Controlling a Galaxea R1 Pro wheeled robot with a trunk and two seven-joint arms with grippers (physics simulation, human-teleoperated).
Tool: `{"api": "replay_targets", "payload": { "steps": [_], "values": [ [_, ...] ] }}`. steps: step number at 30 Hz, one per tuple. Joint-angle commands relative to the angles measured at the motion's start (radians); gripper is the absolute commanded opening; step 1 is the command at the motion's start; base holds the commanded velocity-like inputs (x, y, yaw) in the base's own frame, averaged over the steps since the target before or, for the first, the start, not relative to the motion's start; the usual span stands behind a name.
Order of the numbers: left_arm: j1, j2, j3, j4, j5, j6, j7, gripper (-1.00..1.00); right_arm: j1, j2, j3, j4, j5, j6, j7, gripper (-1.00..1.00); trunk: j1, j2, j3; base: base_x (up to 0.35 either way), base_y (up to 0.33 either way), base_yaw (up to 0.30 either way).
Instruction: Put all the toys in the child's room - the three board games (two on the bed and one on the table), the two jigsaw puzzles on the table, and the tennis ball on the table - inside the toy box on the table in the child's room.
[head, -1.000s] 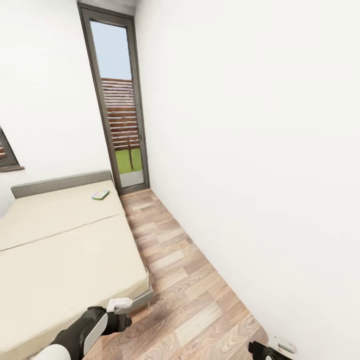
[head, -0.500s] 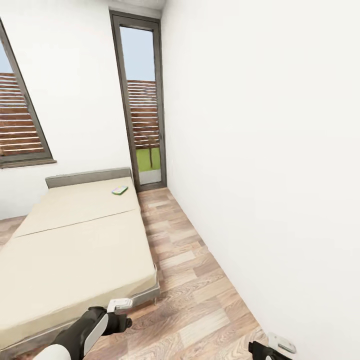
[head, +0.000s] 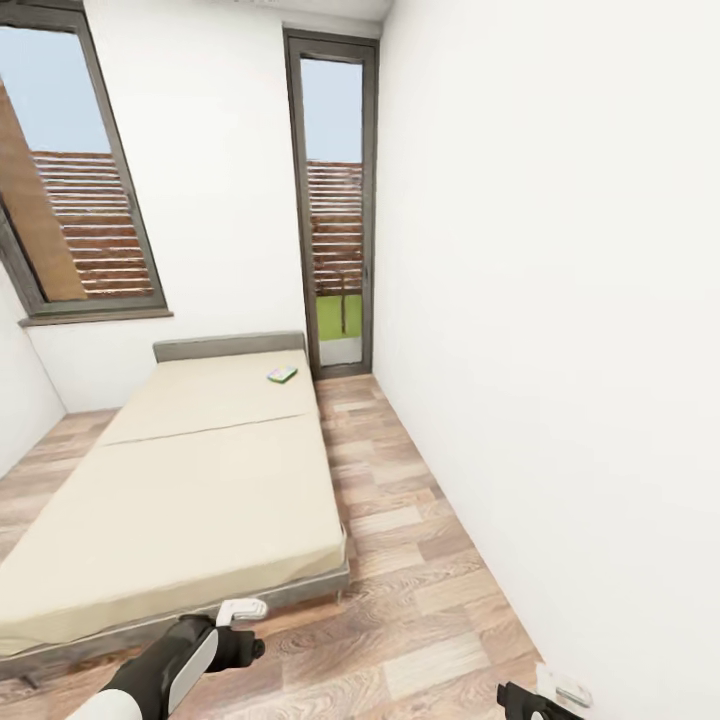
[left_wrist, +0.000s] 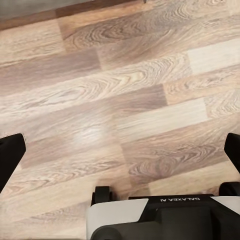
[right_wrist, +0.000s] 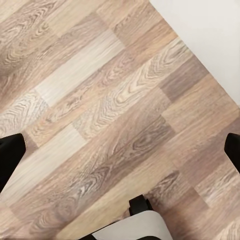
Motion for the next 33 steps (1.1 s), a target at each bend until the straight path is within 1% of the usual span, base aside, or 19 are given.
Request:
{"api": "replay_targets", "payload": {
  "steps": [1,14,33],
  "values": [
    [-0.001,0.001,-0.006,-0.001,0.003,0.004,0.001,1.0,0.0,0.0,0.001,-0.003,-0.009,0.005,-0.005,1.0,0.001,-0.002,-0.002,0.0,-0.038,0.293],
    [-0.001,0.001,-0.007,-0.001,0.003,0.004,0.001,1.0,0.0,0.0,0.001,-0.003,-0.009,0.005,-0.005,1.0,0.001,-0.002,-0.002,-0.015,-0.102,0.293],
    [-0.001,0.001,-0.007,-0.001,0.003,0.004,0.001,1.0,0.0,0.0,0.001,-0.003,-0.009,0.005,-0.004,1.0,0.001,-0.002,-0.002,-0.004,-0.011,0.293]
  ]
}}
